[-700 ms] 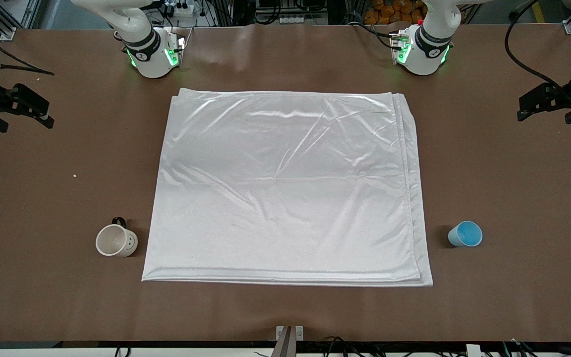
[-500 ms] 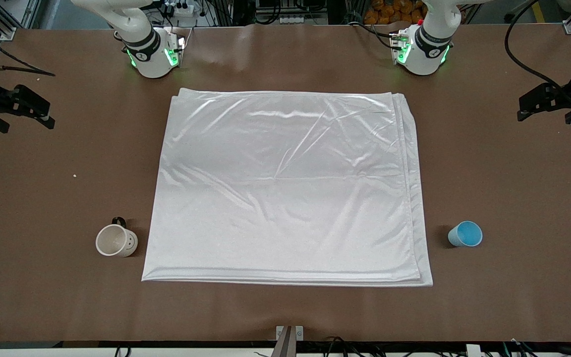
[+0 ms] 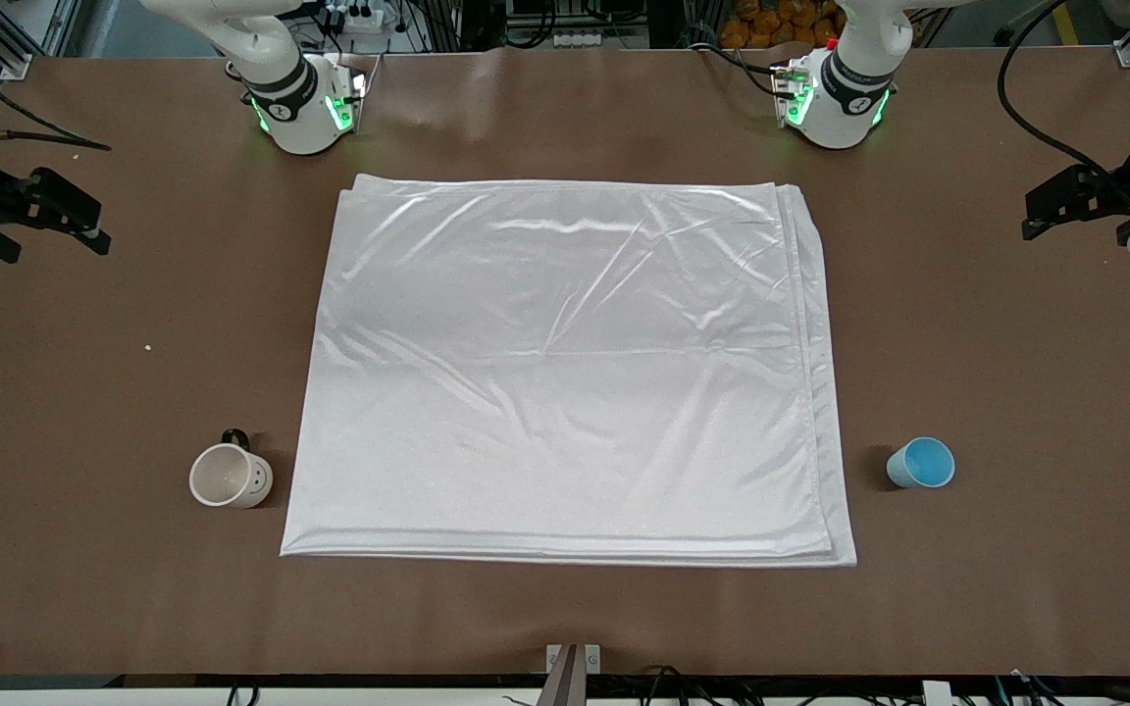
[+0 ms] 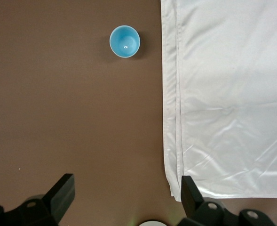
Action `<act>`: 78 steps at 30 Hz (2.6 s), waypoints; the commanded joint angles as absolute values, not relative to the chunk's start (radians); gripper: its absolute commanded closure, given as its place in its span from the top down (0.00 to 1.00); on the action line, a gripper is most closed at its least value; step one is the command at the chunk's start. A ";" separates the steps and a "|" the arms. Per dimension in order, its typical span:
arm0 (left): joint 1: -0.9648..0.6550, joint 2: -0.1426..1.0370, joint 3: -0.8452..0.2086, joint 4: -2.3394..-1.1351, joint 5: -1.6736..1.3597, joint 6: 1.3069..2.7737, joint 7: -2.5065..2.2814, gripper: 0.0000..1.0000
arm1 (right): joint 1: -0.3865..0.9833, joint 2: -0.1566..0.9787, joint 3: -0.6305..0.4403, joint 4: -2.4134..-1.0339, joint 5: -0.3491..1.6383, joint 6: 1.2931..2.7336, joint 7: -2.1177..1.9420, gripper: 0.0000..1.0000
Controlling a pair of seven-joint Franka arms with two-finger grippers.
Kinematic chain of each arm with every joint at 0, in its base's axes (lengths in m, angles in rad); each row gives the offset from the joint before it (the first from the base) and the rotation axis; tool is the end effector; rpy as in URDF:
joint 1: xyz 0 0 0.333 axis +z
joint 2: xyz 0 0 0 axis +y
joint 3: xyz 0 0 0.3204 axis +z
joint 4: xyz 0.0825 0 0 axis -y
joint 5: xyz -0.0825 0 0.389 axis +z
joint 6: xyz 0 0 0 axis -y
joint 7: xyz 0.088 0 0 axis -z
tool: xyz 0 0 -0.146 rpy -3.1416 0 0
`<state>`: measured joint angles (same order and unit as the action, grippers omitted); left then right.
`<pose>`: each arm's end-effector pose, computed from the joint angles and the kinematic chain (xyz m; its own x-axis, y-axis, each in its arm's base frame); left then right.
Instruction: Place blue cup into white mug on cloth
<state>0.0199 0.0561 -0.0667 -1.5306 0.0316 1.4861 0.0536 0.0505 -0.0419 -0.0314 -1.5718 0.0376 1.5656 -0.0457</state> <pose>0.5631 -0.0206 0.5706 0.9900 -0.0976 -0.1016 -0.1003 -0.9947 -0.0224 0.5473 0.0156 0.6122 0.9972 0.0649 0.0374 0.0663 -0.9971 -0.0372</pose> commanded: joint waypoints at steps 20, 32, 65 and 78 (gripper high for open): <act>0.092 0.460 -0.058 -1.505 0.117 1.880 0.110 1.00 | 0.028 0.244 -0.044 -1.827 0.041 2.015 -0.060 1.00; 0.136 0.595 -0.069 -1.505 0.114 2.049 0.112 1.00 | 0.028 0.413 -0.044 -1.867 0.041 2.267 -0.089 1.00; 0.140 0.721 -0.083 -1.511 0.107 2.230 0.095 0.00 | 0.018 0.565 -0.044 -1.821 0.038 2.431 -0.084 0.14; 0.135 0.715 -0.083 -1.508 0.109 2.230 0.095 0.00 | 0.069 0.434 -0.037 -1.758 0.038 2.229 -0.075 0.00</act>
